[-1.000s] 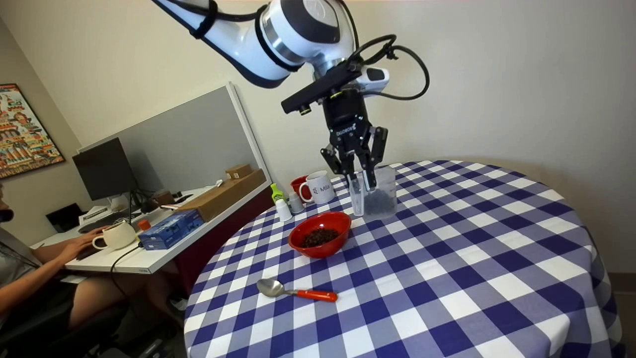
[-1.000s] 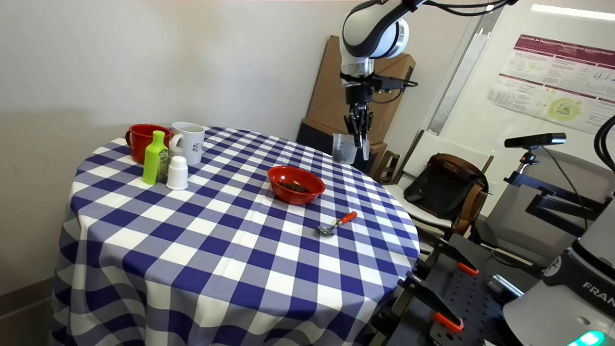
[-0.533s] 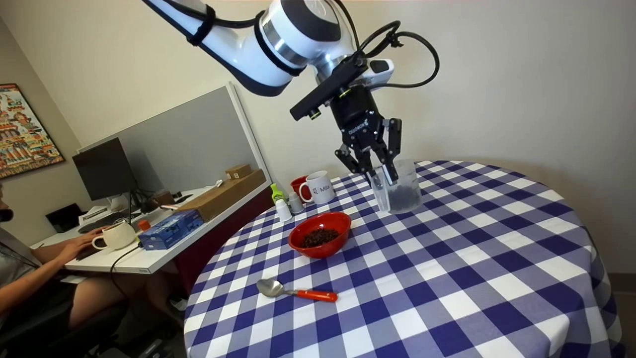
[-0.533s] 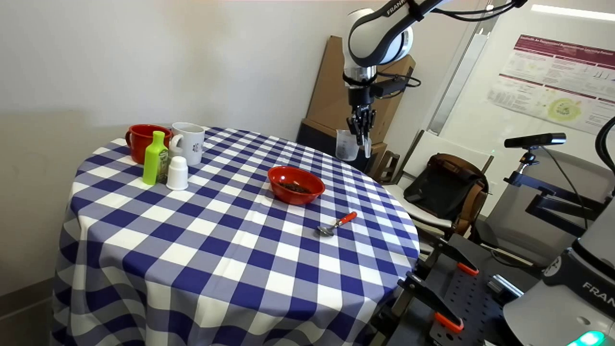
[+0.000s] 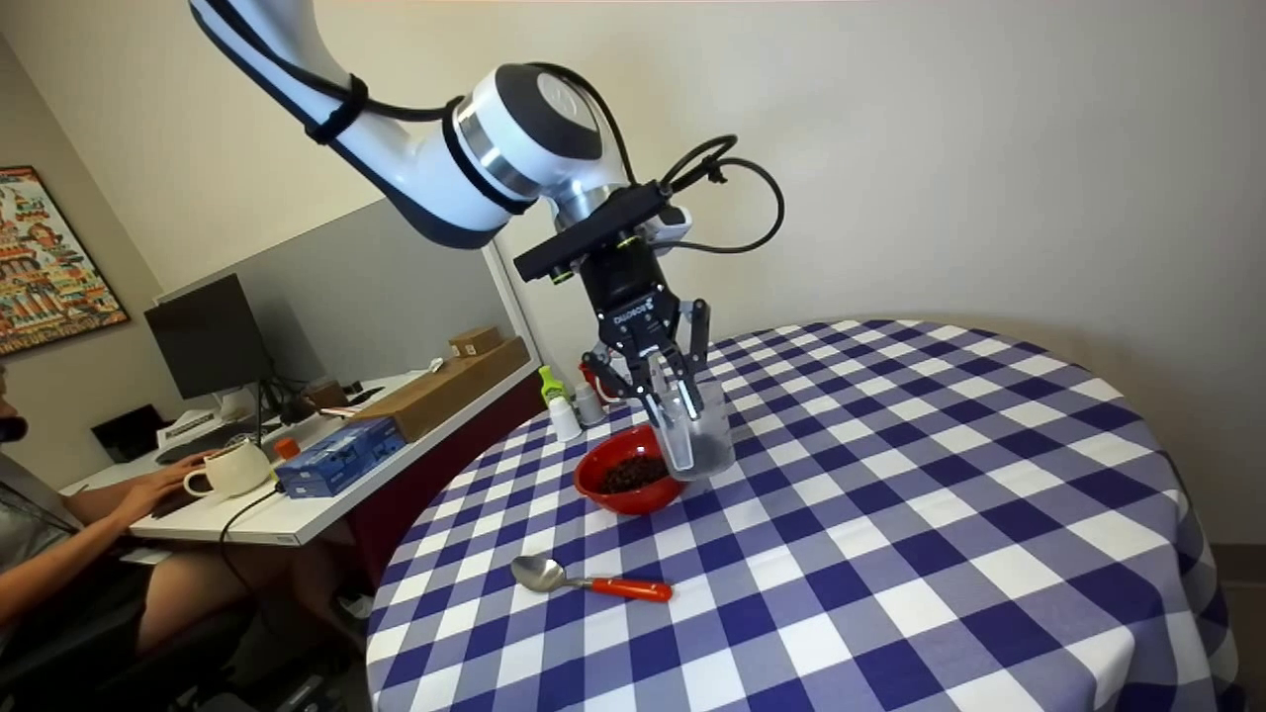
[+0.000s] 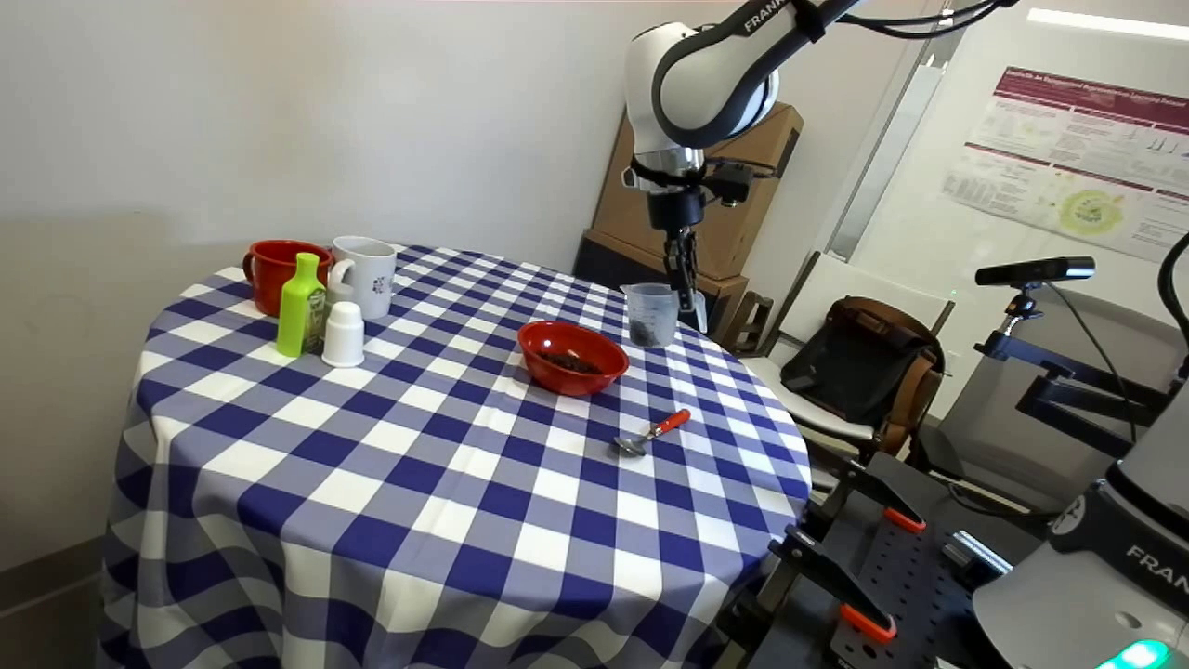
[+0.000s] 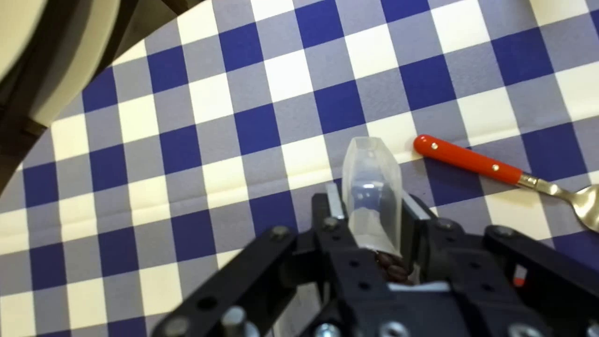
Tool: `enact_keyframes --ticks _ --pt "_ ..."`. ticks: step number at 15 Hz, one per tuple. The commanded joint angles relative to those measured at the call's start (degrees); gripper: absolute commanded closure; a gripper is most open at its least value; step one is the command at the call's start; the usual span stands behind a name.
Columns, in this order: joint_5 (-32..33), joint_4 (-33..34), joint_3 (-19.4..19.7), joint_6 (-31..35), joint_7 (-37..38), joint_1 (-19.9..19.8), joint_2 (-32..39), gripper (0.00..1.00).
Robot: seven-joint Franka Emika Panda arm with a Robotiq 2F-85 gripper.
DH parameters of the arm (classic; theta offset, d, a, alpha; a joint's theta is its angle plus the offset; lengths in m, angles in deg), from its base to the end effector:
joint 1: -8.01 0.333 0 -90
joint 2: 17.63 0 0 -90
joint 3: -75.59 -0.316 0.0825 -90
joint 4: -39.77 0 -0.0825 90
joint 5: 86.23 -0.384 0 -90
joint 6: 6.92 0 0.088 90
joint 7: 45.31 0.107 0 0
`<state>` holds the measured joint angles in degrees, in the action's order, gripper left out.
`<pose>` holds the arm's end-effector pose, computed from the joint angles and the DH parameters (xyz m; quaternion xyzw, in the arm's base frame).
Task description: Pour some of the things in the jug into the bowl
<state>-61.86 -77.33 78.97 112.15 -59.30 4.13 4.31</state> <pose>0.5513 -0.0912 0.2326 0.9511 0.1893 -0.1996 0.1405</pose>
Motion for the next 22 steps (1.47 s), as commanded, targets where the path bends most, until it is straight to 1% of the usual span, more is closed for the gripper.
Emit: enact_keyframes --ticks 1,5,9,11,14,20,22 --pt "2.6 -3.7 -0.2 -0.1 -7.2 -0.2 -4.0 0.9" --pt "8.6 -5.7 1.2 -0.7 -10.9 -0.7 -6.7 0.9" --pt "14.9 -7.6 1.7 0.8 -13.8 -1.6 -8.6 0.9" --pt "16.2 -8.0 1.5 1.6 -15.4 -2.2 -8.8 0.9" --pt "16.3 -7.6 1.2 2.9 -17.6 -2.7 -8.1 0.9" --pt "16.7 -5.9 1.8 8.2 -21.3 -4.0 -3.5 0.9" --pt "17.8 -5.7 2.3 10.8 -21.0 -4.6 -0.9 0.9"
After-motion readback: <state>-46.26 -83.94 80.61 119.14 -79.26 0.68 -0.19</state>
